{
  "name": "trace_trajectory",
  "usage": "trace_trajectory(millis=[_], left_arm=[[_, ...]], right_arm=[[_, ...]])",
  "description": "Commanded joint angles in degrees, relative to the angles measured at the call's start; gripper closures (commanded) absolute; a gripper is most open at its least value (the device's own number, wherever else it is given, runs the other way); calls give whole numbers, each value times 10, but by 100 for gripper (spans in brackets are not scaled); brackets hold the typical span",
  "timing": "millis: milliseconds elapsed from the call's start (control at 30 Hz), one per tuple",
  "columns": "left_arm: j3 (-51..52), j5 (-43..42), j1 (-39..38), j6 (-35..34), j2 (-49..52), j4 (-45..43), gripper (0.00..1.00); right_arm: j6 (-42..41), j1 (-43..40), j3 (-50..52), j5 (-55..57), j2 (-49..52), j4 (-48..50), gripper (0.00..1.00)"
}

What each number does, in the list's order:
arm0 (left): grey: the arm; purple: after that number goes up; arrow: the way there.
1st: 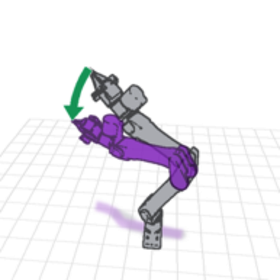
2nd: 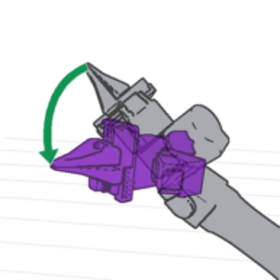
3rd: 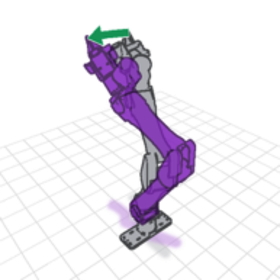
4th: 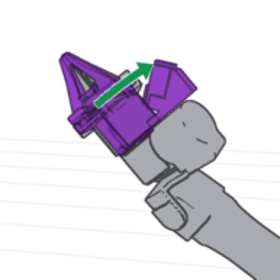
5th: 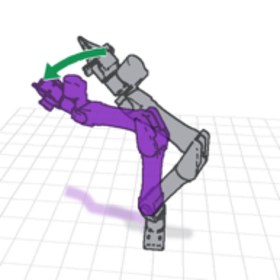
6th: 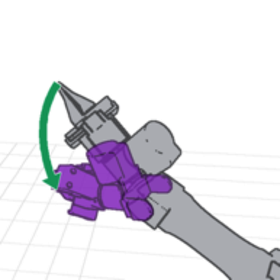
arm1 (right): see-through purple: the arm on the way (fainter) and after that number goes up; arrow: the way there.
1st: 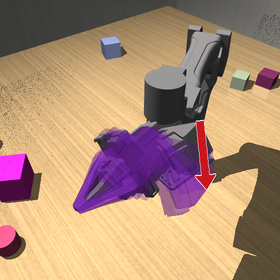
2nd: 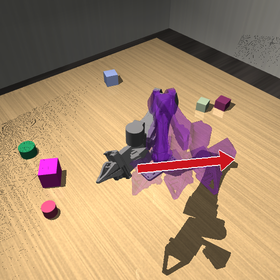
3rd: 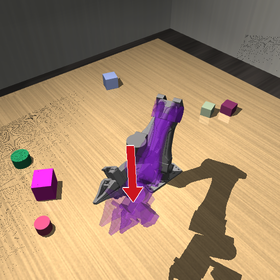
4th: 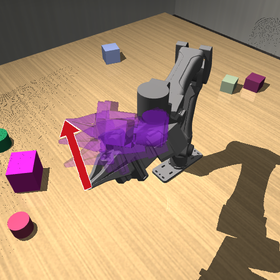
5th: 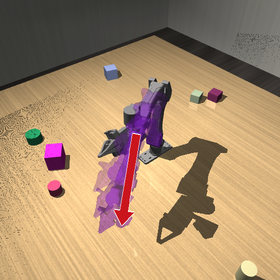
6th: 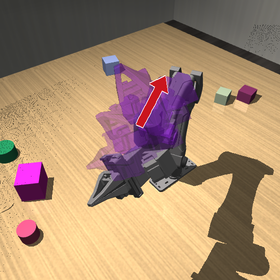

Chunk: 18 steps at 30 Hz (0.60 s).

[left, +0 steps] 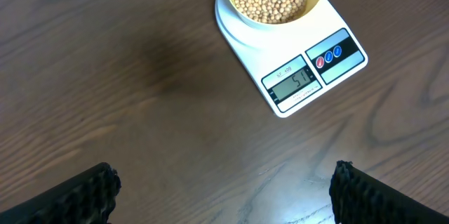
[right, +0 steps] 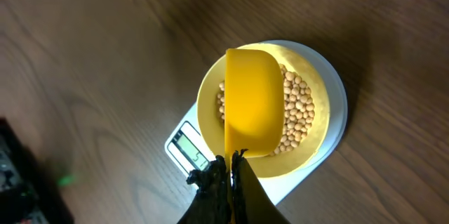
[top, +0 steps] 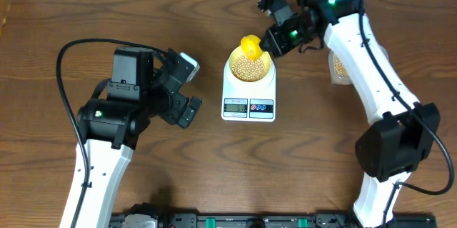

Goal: Scoop item into bowl and weigh 50g on scale
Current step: 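Lift the yellow scoop away from the bowl toward the right tub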

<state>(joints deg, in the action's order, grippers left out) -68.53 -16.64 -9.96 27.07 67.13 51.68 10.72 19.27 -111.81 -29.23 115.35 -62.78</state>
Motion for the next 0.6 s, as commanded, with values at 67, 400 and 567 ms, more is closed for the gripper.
trace_trajectory(millis=[67,400,567], left_arm=[[1,-9,2,8,2,2,2],[1,-9,2,8,2,2,2],[1,-9,2,8,2,2,2]], right_arm=[[-21,-23,-11,-59,-15,-1,99],[-31,-56,-11,-119,-16,-3,99],[-34,-80,-11,-119,-41,-3,99]])
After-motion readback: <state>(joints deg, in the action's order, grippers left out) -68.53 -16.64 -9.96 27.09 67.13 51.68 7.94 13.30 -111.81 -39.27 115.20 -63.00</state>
